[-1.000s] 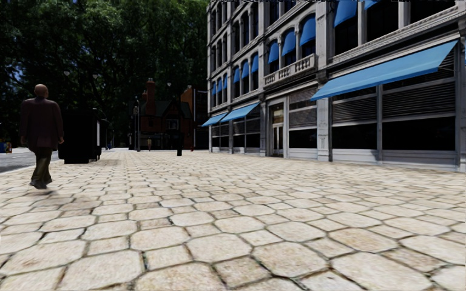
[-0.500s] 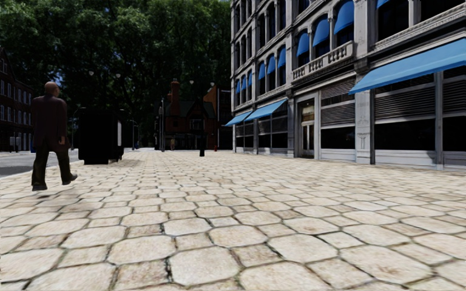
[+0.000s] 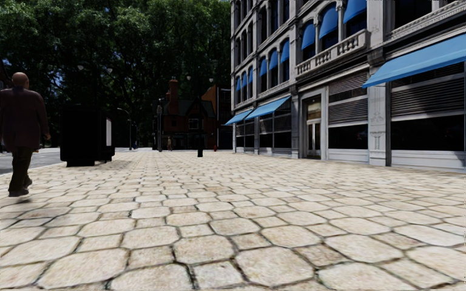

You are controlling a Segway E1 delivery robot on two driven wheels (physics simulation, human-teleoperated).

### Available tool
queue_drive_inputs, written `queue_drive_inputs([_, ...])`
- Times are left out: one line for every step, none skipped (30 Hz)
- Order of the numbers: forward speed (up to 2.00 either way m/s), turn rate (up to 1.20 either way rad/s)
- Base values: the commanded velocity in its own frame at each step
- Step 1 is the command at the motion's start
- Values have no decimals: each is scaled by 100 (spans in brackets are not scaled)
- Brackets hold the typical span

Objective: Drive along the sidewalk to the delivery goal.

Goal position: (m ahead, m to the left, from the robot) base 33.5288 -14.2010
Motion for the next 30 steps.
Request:
queue_drive_inputs([200, 0])
queue_drive_inputs([200, 0])
queue_drive_inputs([200, 0])
queue_drive_inputs([200, 0])
queue_drive_inputs([200, 0])
queue_drive_inputs([200, 0])
queue_drive_inputs([200, 0])
queue_drive_inputs([200, 0])
queue_drive_inputs([200, 0])
queue_drive_inputs([200, 0])
queue_drive_inputs([200, 0])
queue_drive_inputs([200, 0])
queue_drive_inputs([200, 0])
queue_drive_inputs([200, 0])
queue_drive_inputs([200, 0])
queue_drive_inputs([200, 0])
queue_drive_inputs([200, 0])
queue_drive_inputs([200, 0])
queue_drive_inputs([200, 0])
queue_drive_inputs([200, 0])
queue_drive_inputs([200, 0])
queue_drive_inputs([200, 0])
queue_drive_inputs([200, 0])
queue_drive_inputs([200, 0])
queue_drive_inputs([200, 0])
queue_drive_inputs([200, 0])
queue_drive_inputs([200, 0])
queue_drive_inputs([200, 0])
queue_drive_inputs([200, 0])
queue_drive_inputs([200, 0])
